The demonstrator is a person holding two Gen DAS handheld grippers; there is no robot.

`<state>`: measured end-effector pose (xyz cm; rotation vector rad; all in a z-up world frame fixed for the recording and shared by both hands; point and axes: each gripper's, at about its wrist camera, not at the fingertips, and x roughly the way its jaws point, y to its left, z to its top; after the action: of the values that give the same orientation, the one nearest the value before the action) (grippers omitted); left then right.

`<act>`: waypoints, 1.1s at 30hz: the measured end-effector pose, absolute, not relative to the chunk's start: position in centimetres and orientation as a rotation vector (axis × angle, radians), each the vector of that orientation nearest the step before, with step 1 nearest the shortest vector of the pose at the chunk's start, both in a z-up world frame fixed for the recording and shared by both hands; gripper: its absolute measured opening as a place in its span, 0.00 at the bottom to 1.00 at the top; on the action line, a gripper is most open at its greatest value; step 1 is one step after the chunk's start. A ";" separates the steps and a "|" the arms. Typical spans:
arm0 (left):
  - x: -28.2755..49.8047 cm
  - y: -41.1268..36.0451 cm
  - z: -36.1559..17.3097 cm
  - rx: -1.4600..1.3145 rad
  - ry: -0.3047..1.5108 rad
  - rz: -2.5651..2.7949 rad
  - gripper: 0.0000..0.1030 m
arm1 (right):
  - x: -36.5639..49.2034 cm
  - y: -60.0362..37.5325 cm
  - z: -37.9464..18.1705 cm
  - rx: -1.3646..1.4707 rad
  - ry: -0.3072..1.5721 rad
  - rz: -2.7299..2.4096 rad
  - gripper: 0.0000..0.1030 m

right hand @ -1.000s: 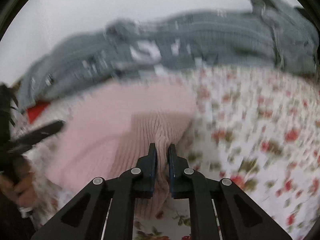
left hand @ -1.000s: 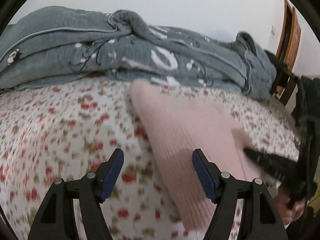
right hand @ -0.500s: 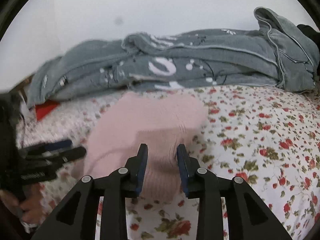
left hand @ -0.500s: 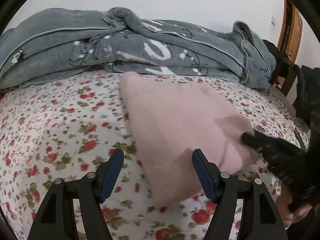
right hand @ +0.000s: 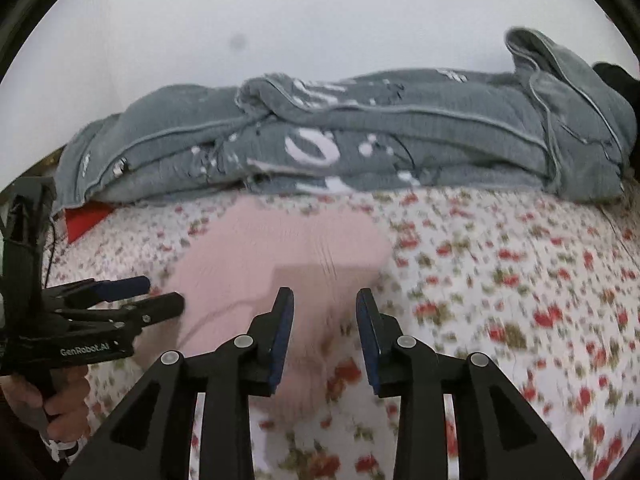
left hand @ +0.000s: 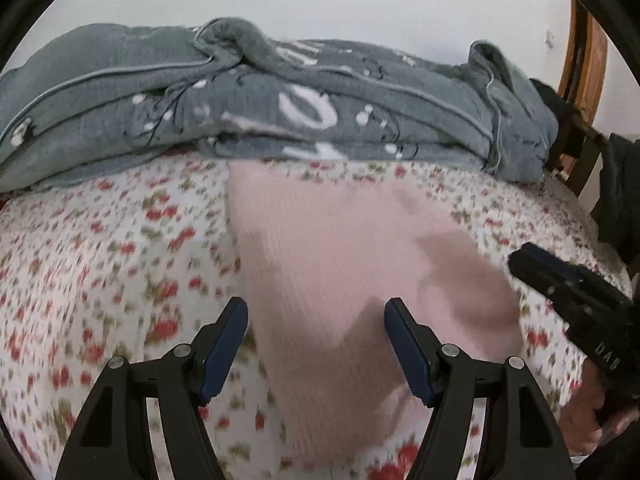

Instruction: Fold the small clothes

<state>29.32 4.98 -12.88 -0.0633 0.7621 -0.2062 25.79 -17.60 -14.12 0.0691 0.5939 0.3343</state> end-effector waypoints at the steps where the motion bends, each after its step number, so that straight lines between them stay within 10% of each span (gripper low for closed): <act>1: 30.1 5.1 -12.6 -0.067 0.743 -0.216 0.67 | 26.3 -17.3 -13.9 0.066 0.586 0.350 0.31; 9: 34.8 4.4 -14.1 0.009 0.753 -0.268 0.30 | 31.9 -14.7 -15.5 0.023 0.649 0.416 0.25; 33: 30.6 4.3 -15.7 0.001 0.773 -0.229 0.30 | 31.3 -14.0 -18.3 -0.067 0.739 0.340 0.23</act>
<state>30.61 4.30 -15.67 0.0009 0.7727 -0.2294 31.30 -14.05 -18.27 -0.0670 0.7394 0.3397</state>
